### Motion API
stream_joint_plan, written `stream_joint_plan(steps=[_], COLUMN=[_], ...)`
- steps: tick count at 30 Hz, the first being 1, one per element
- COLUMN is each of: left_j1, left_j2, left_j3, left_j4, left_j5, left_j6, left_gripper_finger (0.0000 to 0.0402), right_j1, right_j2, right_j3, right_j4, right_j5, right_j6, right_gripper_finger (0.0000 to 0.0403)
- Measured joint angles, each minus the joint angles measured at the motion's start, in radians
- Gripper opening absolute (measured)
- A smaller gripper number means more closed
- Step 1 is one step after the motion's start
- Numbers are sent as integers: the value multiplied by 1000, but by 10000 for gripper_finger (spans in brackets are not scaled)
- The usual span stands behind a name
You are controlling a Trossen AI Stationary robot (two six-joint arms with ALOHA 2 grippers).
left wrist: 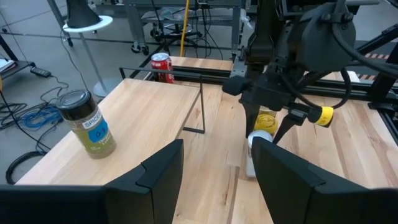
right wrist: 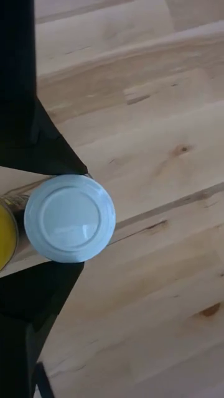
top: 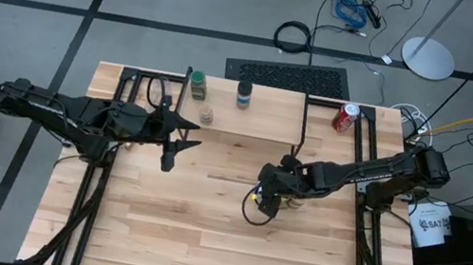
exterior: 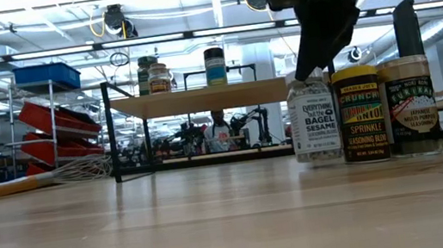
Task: Shelf spices
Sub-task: Remove the white seasoning bottle from the shelf
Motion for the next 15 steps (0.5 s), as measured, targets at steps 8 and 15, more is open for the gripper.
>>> stream_joint_plan(steps=[8, 15], left_j1=[0, 0], left_j2=[0, 0], left_j3=[0, 0], left_j4=[-1, -1], left_j5=[0, 0], left_j6=[0, 0], left_gripper_finger=[198, 198], right_j1=[1, 13], right_j2=[18, 19], right_j3=[0, 0], right_j4=[0, 7], right_j5=[4, 7], right_j6=[38, 37], right_gripper_finger=[199, 220])
